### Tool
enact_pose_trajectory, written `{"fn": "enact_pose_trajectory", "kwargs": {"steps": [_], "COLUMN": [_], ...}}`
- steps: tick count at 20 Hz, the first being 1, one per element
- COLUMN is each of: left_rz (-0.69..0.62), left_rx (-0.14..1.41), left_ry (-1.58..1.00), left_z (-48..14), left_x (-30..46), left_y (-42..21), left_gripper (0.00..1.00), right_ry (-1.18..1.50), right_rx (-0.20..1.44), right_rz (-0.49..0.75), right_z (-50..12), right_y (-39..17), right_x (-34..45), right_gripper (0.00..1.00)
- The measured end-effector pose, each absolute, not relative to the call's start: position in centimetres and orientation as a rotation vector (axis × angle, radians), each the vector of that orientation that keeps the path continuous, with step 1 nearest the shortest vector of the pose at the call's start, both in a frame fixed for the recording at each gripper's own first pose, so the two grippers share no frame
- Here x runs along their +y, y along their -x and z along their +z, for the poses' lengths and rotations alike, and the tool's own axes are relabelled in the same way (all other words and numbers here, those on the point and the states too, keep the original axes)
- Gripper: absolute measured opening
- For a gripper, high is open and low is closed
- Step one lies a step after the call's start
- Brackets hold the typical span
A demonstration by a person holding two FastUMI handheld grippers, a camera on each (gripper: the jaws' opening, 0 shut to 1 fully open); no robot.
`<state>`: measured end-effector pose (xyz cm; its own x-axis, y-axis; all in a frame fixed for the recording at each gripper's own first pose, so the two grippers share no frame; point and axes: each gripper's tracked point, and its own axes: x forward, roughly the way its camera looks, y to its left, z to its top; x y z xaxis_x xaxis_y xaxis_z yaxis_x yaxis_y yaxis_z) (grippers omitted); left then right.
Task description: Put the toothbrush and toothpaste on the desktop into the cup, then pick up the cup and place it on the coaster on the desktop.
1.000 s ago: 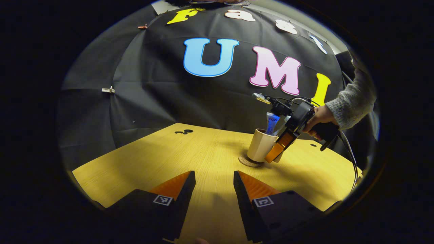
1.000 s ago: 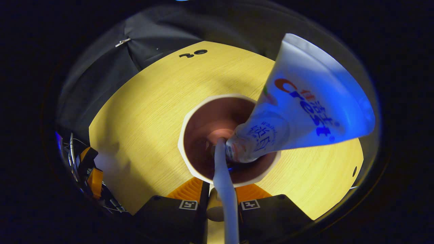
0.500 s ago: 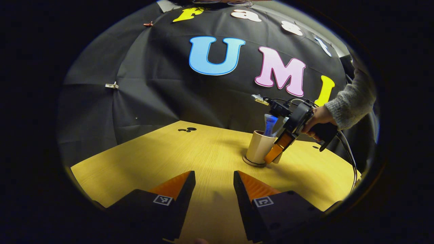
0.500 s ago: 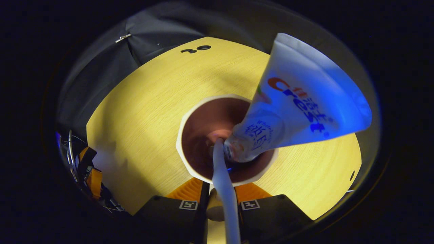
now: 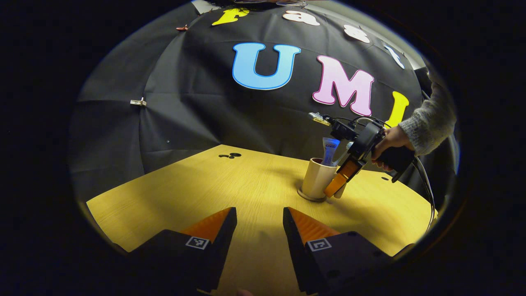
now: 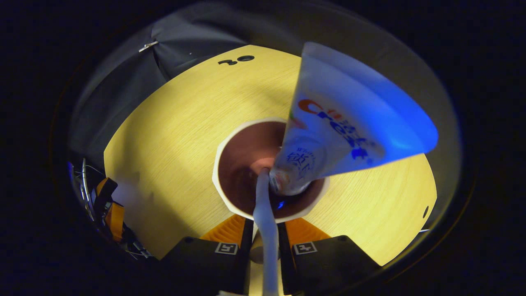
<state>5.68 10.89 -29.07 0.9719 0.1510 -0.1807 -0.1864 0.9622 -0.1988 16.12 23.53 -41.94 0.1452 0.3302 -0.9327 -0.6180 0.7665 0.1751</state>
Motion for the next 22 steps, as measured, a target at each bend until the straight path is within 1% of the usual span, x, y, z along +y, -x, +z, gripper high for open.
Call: {"fn": "enact_pose_trajectory", "kwargs": {"steps": [1,2,3,4,5,6,7,8,9,10,11,12,13,14,15,17,18,19,20,21,22], "left_rz": [0.173,0.174,0.174,0.175,0.175,0.176,0.178,0.174,0.167,0.161,0.157,0.154,0.152,0.147,0.144,0.134,0.126,0.121,0.114,0.109,0.101], "left_rx": [0.168,0.17,0.17,0.167,0.166,0.167,0.167,0.167,0.168,0.167,0.164,0.16,0.158,0.157,0.157,0.158,0.16,0.16,0.16,0.159,0.157], "left_ry": [0.214,0.211,0.208,0.206,0.206,0.206,0.208,0.215,0.231,0.248,0.259,0.263,0.26,0.251,0.239,0.213,0.203,0.195,0.187,0.177,0.169], "left_z": [-29.2,-29.1,-29.1,-28.9,-28.7,-28.6,-28.7,-28.5,-28.4,-28.1,-27.9,-27.6,-27.4,-27.2,-27.1,-26.4,-26.0,-25.8,-25.3,-24.9,-24.3], "left_x": [10.8,10.8,10.8,10.8,10.7,10.7,10.6,10.3,9.9,9.4,9.1,8.7,8.4,8.2,7.9,7.3,6.9,6.5,6.2,5.7,5.3], "left_y": [-5.7,-5.6,-5.6,-5.6,-5.6,-5.6,-5.5,-5.6,-5.7,-5.7,-5.6,-5.6,-5.6,-5.6,-5.7,-5.5,-5.6,-5.6,-5.7,-5.7,-5.7], "left_gripper": [0.72,0.71,0.71,0.71,0.71,0.72,0.72,0.72,0.72,0.72,0.71,0.72,0.72,0.71,0.71,0.71,0.72,0.71,0.71,0.72,0.71], "right_ry": [0.273,0.268,0.262,0.257,0.254,0.254,0.251,0.244,0.229,0.21,0.192,0.178,0.173,0.161,0.145,0.104,0.094,0.085,0.069,0.056,0.035], "right_rx": [1.241,1.231,1.226,1.222,1.215,1.207,1.198,1.188,1.178,1.172,1.161,1.143,1.131,1.119,1.108,1.076,1.052,1.038,1.013,0.994,0.968], "right_rz": [0.694,0.692,0.694,0.695,0.694,0.697,0.698,0.698,0.696,0.696,0.696,0.698,0.697,0.697,0.694,0.689,0.69,0.692,0.693,0.689,0.694], "right_z": [-41.7,-41.3,-40.8,-40.5,-40.1,-39.8,-39.3,-38.8,-38.2,-37.4,-36.6,-35.7,-35.2,-34.4,-33.7,-32.0,-31.1,-30.6,-29.6,-28.9,-28.0], "right_y": [-16.2,-16.4,-16.4,-16.4,-16.3,-16.3,-16.3,-16.4,-16.3,-16.2,-16.2,-16.2,-16.2,-16.1,-16.0,-15.8,-15.8,-15.6,-15.5,-15.4,-15.1], "right_x": [23.5,23.6,23.5,23.5,23.3,23.2,23.0,22.9,22.8,22.6,22.5,22.3,22.0,21.7,21.3,20.5,19.9,19.5,19.0,18.5,18.1], "right_gripper": [0.3,0.35,0.35,0.38,0.37,0.44,0.44,0.47,0.47,0.45,0.45,0.47,0.42,0.42,0.48,0.42,0.47,0.48,0.54,0.48,0.47]}}
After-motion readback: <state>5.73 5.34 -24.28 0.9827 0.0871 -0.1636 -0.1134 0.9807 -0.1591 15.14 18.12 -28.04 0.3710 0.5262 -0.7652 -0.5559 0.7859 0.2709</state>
